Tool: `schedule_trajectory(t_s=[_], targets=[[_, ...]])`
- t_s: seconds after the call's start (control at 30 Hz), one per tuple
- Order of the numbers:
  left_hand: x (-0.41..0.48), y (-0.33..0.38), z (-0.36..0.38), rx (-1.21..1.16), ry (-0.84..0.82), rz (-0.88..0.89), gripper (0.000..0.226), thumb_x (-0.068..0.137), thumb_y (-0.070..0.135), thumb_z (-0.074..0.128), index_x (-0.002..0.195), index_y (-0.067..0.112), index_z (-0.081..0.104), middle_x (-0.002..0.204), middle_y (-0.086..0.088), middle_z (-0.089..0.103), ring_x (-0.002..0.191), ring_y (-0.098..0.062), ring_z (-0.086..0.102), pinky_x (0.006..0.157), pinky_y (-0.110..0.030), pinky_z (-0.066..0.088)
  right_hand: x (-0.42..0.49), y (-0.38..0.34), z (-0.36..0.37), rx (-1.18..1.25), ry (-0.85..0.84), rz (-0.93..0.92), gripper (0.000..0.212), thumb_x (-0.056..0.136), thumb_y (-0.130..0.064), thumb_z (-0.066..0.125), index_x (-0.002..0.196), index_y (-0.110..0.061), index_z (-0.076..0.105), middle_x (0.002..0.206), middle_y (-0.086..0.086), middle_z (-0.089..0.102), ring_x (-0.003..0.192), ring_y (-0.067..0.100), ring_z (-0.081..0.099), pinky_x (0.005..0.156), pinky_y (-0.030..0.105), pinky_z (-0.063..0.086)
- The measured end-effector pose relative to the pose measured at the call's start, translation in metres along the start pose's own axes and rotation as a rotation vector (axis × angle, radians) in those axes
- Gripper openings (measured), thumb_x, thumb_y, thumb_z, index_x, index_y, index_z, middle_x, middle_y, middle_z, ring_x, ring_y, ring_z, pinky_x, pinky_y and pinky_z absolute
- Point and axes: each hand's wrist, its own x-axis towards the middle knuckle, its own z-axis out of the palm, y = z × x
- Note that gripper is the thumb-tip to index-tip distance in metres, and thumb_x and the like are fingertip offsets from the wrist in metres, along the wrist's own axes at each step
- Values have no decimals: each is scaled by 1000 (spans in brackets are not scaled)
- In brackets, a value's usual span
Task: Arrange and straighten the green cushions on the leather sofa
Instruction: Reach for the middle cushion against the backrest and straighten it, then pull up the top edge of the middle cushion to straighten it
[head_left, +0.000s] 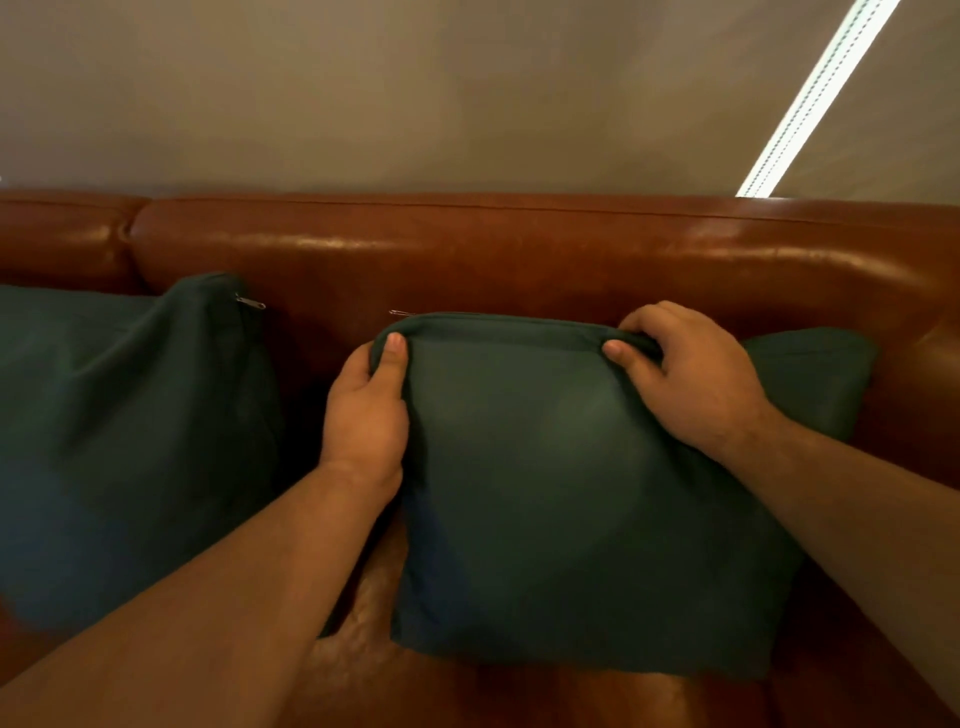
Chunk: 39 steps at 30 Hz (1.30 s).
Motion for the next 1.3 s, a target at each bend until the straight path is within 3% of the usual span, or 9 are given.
schedule_trajectory(t_s=[0.17, 0.33, 0.4, 0.53, 0.67, 0.8, 1.1, 1.2, 1.3], targets=[[6, 10, -7, 11, -85, -107, 15, 106, 46, 61, 108, 37, 72, 104, 11, 82, 99, -8, 78, 83, -29, 60, 0, -12, 0, -91, 6, 15, 26, 97, -43, 64, 115, -24, 67, 108, -2, 63, 107, 28, 59, 92, 52, 51], [16, 23, -32, 163, -199, -140, 28, 95, 47, 76, 116, 28, 76, 115, 7, 80, 108, -14, 76, 93, -35, 62, -15, -49, 10, -252, 298, -44, 20, 90, -14, 77, 109, -12, 71, 108, 13, 61, 99, 36, 55, 83, 54, 48], [16, 28, -41, 164, -241, -164, 34, 94, 43, 79, 121, 24, 76, 124, 3, 78, 117, -19, 73, 105, -45, 58, -25, -74, 20, -231, 331, -71, 14, 93, -22, 73, 104, -14, 70, 102, 10, 60, 94, 32, 54, 75, 50, 48], [17, 43, -49, 201, -288, -175, 27, 99, 31, 75, 124, 20, 77, 122, 5, 78, 114, -16, 73, 106, -46, 58, -36, -109, 45, -162, 173, 40, 29, 100, -40, 63, 117, -17, 68, 106, 6, 65, 98, 33, 60, 78, 48, 51], [14, 57, -51, 259, -290, -172, 21, 103, 31, 69, 122, 26, 75, 121, 10, 75, 114, -10, 68, 109, -45, 56, -39, -116, 54, -220, 199, 115, 34, 102, -41, 61, 124, -15, 68, 111, 10, 64, 101, 37, 61, 79, 49, 48], [9, 66, -66, 265, -312, -154, 43, 104, 25, 68, 146, 19, 62, 142, 1, 66, 130, -17, 61, 113, -41, 52, -40, -122, 59, -223, 241, 168, 31, 102, -39, 62, 123, -16, 67, 110, 11, 64, 99, 36, 60, 77, 49, 48], [-22, 114, -116, 381, -295, 175, 16, 101, 17, 71, 110, 30, 76, 114, 8, 79, 111, -6, 73, 102, -35, 59, -45, -186, 43, 63, 141, 78, 31, 100, -40, 65, 122, -19, 69, 121, 2, 65, 112, 27, 62, 100, 48, 50], [-26, 126, -155, 414, -274, 329, 18, 98, 13, 75, 105, 30, 77, 108, 8, 80, 106, -6, 74, 99, -30, 59, -39, -221, 45, 240, 125, 57, 33, 101, -44, 64, 126, -23, 67, 124, -6, 64, 115, 17, 61, 94, 34, 49], [-18, 131, -201, 536, -161, 450, 20, 92, 16, 77, 104, 32, 75, 107, 7, 78, 107, -13, 74, 102, -38, 59, -36, -250, 65, 384, 54, 69, 36, 102, -51, 61, 132, -32, 63, 130, -17, 58, 116, 4, 56, 87, 21, 40]])
